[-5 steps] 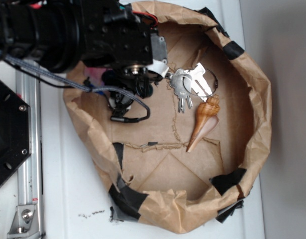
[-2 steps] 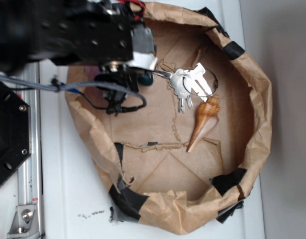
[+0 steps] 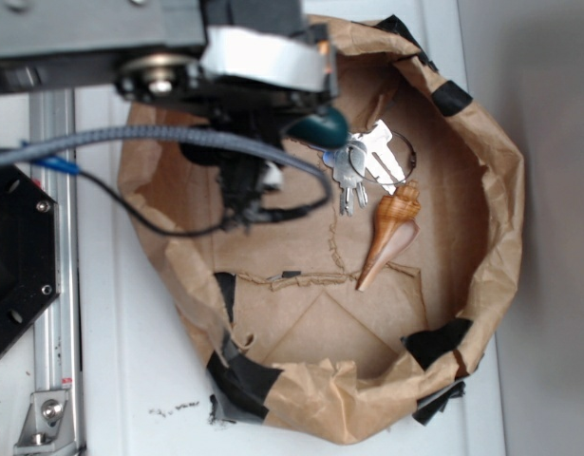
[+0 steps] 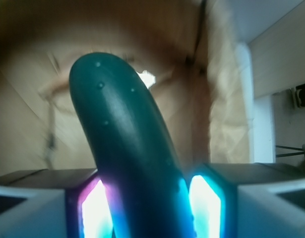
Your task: Grab the plastic pickle.
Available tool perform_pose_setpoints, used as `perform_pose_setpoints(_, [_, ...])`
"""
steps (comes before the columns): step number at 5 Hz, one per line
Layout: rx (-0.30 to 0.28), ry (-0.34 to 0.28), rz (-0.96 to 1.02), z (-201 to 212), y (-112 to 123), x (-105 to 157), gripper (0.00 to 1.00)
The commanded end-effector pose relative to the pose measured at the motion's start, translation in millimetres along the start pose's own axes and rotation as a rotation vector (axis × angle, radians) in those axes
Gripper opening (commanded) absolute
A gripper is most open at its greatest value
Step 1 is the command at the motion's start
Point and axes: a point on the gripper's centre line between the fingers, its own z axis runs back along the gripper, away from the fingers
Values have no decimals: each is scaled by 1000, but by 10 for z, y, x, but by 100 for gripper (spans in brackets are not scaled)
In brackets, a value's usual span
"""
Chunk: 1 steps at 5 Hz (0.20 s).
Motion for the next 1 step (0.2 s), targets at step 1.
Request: perform_pose_setpoints(1, [15,5,110,79,-253,61,0])
